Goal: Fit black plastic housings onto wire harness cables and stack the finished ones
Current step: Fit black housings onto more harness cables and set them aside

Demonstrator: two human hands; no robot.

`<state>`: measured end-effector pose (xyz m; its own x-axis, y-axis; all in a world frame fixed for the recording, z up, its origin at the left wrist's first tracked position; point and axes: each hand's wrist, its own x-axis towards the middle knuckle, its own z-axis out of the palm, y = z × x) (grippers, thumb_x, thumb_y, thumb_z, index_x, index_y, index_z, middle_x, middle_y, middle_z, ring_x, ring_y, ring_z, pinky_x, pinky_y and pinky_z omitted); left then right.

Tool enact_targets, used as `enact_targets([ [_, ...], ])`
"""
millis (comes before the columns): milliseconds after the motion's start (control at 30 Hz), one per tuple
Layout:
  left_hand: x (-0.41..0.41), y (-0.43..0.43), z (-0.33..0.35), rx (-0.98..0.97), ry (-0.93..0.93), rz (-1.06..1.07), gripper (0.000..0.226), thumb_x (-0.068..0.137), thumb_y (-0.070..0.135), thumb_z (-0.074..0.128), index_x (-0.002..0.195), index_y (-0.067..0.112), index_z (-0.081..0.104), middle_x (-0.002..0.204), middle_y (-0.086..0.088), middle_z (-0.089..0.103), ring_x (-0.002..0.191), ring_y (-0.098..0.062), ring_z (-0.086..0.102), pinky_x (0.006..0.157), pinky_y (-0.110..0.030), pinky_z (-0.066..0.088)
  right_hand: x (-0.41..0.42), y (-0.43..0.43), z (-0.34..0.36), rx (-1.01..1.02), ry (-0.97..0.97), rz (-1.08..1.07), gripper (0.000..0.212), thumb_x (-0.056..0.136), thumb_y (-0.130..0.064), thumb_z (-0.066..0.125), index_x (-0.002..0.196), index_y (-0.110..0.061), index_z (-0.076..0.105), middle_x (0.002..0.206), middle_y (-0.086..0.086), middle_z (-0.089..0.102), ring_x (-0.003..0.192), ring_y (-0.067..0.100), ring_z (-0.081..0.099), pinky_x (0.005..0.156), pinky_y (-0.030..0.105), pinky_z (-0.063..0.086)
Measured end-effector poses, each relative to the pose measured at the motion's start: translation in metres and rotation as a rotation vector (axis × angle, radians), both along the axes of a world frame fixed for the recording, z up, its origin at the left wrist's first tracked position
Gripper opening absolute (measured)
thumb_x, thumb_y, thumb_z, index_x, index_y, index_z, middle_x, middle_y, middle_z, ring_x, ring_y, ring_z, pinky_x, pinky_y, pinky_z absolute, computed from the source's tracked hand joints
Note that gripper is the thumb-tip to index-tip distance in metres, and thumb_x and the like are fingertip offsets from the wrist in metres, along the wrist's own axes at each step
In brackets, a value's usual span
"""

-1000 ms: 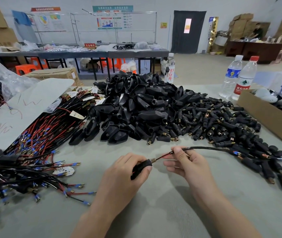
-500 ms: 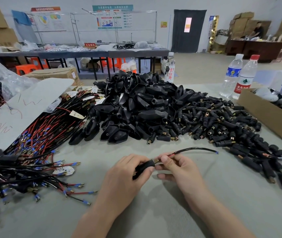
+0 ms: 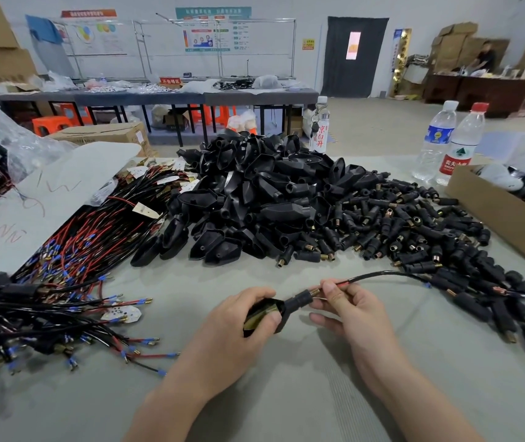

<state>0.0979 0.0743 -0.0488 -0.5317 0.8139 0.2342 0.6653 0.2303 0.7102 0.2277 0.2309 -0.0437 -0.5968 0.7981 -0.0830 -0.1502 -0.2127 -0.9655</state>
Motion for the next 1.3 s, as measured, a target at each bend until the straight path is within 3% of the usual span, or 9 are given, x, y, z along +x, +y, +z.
enact_targets([
  [167,-0.006,-0.002,0.001,-0.045,-0.093,-0.019,0.033,0.094,0.046,0.059,0.126,0.049,0.050,0.119,0.025,0.059,0.115,0.007,0.052,0.097,-0.018,0.044,-0.001,0.001,0.000,0.013,-0.014,0.002,0.013,0.096,-0.018,0.064,0.094,-0.006,0.069,0.090,0.006,0.077,0.076,0.014,0.074,0.060,0.023,0.058],
  [367,-0.002,-0.001,0.003,-0.025,-0.172,-0.039,0.038,0.086,0.050,0.060,0.122,0.057,0.049,0.116,0.030,0.059,0.114,0.006,0.054,0.095,-0.021,0.044,-0.001,0.000,0.002,-0.021,0.033,0.038,0.017,0.094,-0.020,0.065,0.097,-0.005,0.070,0.096,0.006,0.078,0.086,0.014,0.075,0.063,0.022,0.058],
  [500,0.002,0.001,0.007,0.064,-0.257,-0.043,0.035,0.087,0.042,0.067,0.117,0.053,0.054,0.110,0.020,0.065,0.100,-0.005,0.064,0.086,-0.026,0.053,0.000,0.000,0.006,-0.012,0.098,0.019,0.030,0.081,-0.032,0.067,0.097,-0.006,0.071,0.096,0.006,0.078,0.084,0.014,0.075,0.064,0.022,0.058],
  [633,0.005,0.001,0.014,0.134,-0.410,-0.072,0.036,0.088,0.029,0.070,0.113,0.052,0.058,0.103,0.015,0.067,0.070,-0.007,0.065,0.066,-0.020,0.054,0.001,-0.001,0.007,0.023,0.122,0.002,0.032,0.078,-0.036,0.067,0.095,-0.009,0.071,0.095,0.007,0.078,0.085,0.016,0.075,0.064,0.022,0.058],
  [833,0.003,0.001,0.020,0.127,-0.588,-0.119,0.036,0.090,0.020,0.068,0.112,0.048,0.061,0.079,-0.003,0.072,0.060,-0.015,0.060,0.063,-0.023,0.052,0.002,-0.001,0.008,0.104,0.103,-0.013,0.033,0.083,-0.037,0.065,0.098,-0.007,0.069,0.093,0.005,0.078,0.084,0.018,0.075,0.064,0.021,0.058],
  [967,0.002,0.000,0.022,0.102,-0.627,-0.140,0.035,0.090,0.020,0.065,0.112,0.047,0.063,0.074,-0.005,0.069,0.060,-0.019,0.058,0.061,-0.026,0.050,0.003,-0.003,0.009,0.084,0.139,0.040,0.033,0.081,-0.037,0.067,0.098,-0.010,0.070,0.096,0.006,0.077,0.084,0.019,0.075,0.064,0.023,0.058],
  [1067,0.002,-0.001,0.023,0.107,-0.647,-0.119,0.036,0.092,0.018,0.064,0.110,0.048,0.063,0.072,-0.006,0.068,0.059,-0.020,0.057,0.059,-0.026,0.048,0.004,-0.005,0.010,0.084,0.165,0.107,0.019,0.076,-0.033,0.073,0.092,-0.022,0.075,0.097,0.005,0.077,0.086,0.018,0.074,0.065,0.025,0.058],
  [1133,0.005,-0.002,0.024,0.124,-0.665,-0.116,0.029,0.088,0.027,0.065,0.110,0.047,0.064,0.069,-0.005,0.065,0.058,-0.020,0.055,0.058,-0.027,0.047,0.005,-0.006,0.010,0.093,0.164,0.132,0.012,0.074,-0.029,0.075,0.086,-0.027,0.075,0.094,0.004,0.076,0.085,0.017,0.074,0.065,0.025,0.058],
  [1300,0.014,-0.003,0.023,0.222,-0.545,-0.038,0.012,0.097,0.037,0.060,0.099,0.031,0.071,0.056,0.007,0.055,0.043,-0.014,0.048,0.043,-0.021,0.038,0.005,-0.010,0.011,0.077,0.133,0.191,0.026,0.068,-0.024,0.077,0.090,-0.013,0.068,0.090,0.010,0.077,0.082,0.022,0.075,0.061,0.026,0.058],
])
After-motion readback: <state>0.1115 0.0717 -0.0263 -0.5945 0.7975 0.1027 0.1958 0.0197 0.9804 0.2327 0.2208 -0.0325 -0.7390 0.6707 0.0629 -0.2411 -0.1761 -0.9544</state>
